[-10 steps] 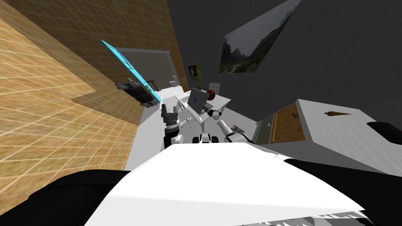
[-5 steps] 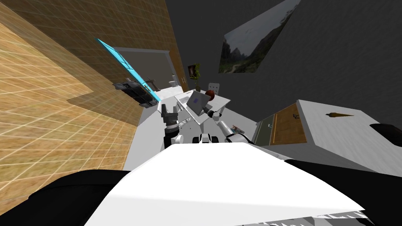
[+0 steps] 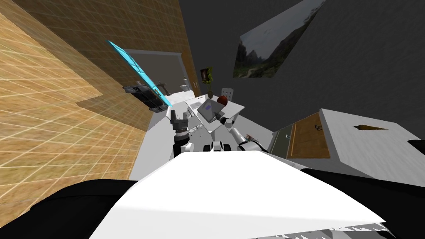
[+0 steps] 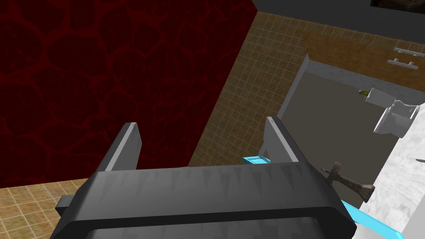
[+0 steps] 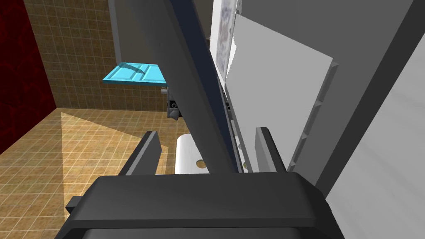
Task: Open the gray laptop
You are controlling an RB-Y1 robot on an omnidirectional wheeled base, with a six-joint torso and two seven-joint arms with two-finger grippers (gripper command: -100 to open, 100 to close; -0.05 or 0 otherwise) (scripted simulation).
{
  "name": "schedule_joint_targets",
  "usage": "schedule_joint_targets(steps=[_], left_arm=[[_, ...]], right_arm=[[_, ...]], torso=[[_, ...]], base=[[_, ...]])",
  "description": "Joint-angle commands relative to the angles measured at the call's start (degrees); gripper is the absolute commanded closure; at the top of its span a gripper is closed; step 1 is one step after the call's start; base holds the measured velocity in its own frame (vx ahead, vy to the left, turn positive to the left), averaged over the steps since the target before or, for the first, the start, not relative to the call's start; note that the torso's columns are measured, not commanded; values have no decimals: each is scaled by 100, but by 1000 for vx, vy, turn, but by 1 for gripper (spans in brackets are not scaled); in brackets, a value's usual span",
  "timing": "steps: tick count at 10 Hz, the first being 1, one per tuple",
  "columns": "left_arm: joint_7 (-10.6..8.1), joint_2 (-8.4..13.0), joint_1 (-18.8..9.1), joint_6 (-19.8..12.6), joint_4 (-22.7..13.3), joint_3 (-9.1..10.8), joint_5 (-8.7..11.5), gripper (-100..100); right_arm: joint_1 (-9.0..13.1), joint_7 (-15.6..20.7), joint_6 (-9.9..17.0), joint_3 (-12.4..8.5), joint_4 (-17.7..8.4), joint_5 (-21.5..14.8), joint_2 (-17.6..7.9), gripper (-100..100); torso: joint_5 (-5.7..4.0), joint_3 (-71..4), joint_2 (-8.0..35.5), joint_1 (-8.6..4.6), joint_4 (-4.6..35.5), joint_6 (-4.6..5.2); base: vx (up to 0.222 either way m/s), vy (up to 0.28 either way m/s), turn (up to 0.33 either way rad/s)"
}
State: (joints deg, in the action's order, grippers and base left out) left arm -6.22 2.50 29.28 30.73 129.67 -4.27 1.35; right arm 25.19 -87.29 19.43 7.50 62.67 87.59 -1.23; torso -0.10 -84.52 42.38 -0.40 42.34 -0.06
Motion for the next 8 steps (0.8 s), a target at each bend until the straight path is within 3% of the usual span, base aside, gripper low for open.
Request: schedule_joint_targets(steps=[1,2,3,5,6,7,8], left_arm=[[0,0,0,0,-1,0,0,0],[0,-1,1,0,0,0,0,0],[0,-1,1,0,0,0,0,0],[0,0,0,0,0,0,0,0],[0,-1,1,0,-1,0,0,0],[0,-1,2,0,0,0,0,0],[0,0,0,0,0,0,0,0]], right_arm=[[34,12,-166,-442,100,-211,-37,-100],[34,12,-166,-470,100,-211,-37,-100],[271,231,-427,-743,-18,-369,8,-100],[271,231,-427,-1012,-18,-369,8,-100],[271,231,-427,-1155,-18,-369,8,-100],[508,418,-688,-1347,-136,-526,53,-100],[508,451,-688,-1590,-136,-505,53,-100]], torso=[[1,5,6,15,-1,5],[12,4,4,51,-3,10],[19,-2,-6,70,-5,9],[3,4,5,16,5,5],[12,-1,-5,48,3,9],[20,-9,-16,70,-3,13],[11,-1,-3,33,5,-5]], base=[[-45,-100,291],[-38,-37,61],[-51,-137,351],[-49,-146,405],[-1,-19,78],[-48,-132,340],[-70,-168,380]])
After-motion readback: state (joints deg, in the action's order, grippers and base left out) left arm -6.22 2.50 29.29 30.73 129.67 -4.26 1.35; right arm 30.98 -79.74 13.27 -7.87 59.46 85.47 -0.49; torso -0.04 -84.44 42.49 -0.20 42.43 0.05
